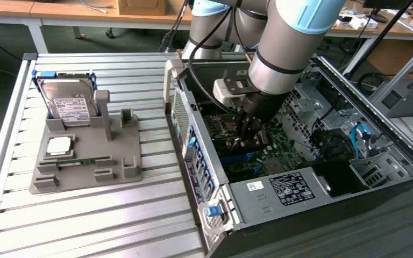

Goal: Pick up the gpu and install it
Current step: 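Insert the gpu into the slot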

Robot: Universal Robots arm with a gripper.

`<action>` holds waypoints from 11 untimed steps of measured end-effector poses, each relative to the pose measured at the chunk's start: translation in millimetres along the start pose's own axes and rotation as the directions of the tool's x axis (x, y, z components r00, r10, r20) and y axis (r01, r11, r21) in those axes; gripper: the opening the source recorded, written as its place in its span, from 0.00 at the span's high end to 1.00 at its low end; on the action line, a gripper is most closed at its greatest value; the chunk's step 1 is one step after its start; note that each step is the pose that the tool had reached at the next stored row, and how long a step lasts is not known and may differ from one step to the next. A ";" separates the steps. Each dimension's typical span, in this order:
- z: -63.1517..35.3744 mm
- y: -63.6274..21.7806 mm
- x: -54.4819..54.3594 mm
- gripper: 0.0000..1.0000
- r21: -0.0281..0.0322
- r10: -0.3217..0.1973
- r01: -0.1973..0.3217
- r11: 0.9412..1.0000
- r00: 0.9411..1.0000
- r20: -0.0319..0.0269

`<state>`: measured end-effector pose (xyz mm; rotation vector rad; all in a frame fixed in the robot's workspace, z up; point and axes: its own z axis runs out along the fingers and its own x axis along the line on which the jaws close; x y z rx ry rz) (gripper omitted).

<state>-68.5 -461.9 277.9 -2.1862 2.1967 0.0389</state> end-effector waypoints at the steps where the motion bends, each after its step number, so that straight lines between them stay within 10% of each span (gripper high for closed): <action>1: 0.0 0.0 0.0 0.73 0.000 0.000 0.000 1.000 1.000 0.000; 11: 3.0 1.4 0.2 0.73 0.000 0.000 0.000 1.000 1.000 0.000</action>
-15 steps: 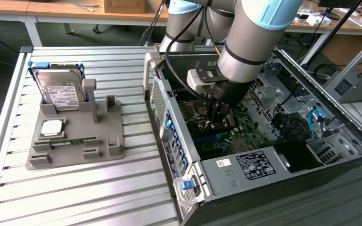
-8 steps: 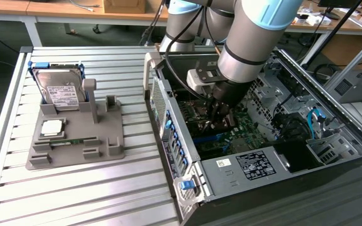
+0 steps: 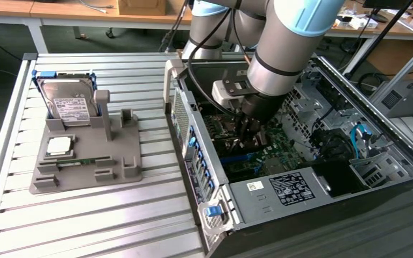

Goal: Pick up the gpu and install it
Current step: 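Insert the gpu into the slot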

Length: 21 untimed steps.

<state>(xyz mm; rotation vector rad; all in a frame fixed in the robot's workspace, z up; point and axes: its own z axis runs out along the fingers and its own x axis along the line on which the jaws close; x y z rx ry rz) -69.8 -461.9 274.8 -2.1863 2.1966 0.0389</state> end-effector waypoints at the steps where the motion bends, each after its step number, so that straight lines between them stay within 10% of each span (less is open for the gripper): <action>1: 1.0 0.1 0.1 0.73 0.000 0.000 0.000 1.000 1.000 0.000; 10: 3.5 0.1 1.4 0.73 0.001 0.022 -0.022 1.000 1.000 -0.011; 12: 3.9 -0.4 1.0 0.73 0.003 0.030 -0.030 1.000 0.999 -0.045; 21: 4.6 -1.6 -6.8 0.73 0.003 0.042 -0.042 0.999 0.998 -0.047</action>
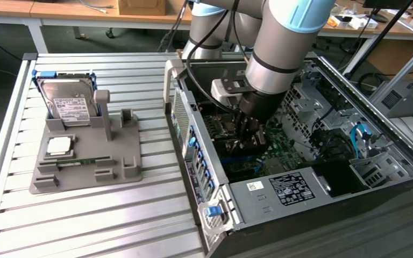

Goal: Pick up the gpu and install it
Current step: 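Insert the gpu into the slot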

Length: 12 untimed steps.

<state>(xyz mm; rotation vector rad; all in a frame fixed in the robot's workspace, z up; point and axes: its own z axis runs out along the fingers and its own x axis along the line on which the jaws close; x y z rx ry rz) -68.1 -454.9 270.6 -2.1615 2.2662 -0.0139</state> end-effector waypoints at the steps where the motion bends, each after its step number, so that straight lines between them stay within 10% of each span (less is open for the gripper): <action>1: 0.0 0.4 0.0 0.73 0.000 0.000 0.000 1.000 1.000 0.000; 12: 2.1 2.0 0.5 0.73 0.000 0.001 -0.001 1.000 1.000 -0.007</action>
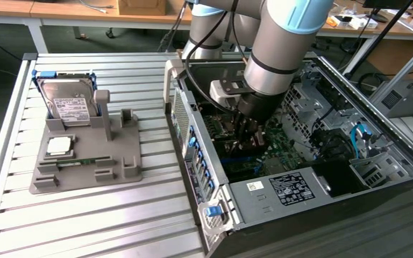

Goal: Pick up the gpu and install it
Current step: 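Insert the gpu into the slot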

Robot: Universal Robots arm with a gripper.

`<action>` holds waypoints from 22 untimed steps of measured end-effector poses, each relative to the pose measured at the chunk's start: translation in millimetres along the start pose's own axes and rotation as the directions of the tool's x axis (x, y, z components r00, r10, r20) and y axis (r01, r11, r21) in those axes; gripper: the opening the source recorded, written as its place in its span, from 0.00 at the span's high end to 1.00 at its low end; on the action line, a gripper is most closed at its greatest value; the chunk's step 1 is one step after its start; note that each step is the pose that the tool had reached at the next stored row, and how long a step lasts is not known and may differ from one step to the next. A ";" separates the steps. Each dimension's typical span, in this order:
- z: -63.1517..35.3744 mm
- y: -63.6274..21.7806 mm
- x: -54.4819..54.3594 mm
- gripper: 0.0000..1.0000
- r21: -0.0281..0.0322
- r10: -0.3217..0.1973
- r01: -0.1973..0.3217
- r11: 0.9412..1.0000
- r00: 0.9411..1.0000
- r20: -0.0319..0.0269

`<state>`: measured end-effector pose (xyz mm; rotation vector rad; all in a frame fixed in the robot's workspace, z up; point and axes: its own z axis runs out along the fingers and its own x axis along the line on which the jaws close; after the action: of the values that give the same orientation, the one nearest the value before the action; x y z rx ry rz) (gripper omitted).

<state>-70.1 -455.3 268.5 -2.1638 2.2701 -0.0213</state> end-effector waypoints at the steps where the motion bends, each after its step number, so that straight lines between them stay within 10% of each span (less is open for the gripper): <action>1: 0.5 0.0 0.0 0.73 0.000 0.000 0.000 1.000 1.000 -0.001; 22: 3.8 2.2 0.1 0.73 0.000 0.000 0.000 1.000 1.000 0.001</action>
<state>-72.2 -455.4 264.7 -2.1633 2.2696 -0.0200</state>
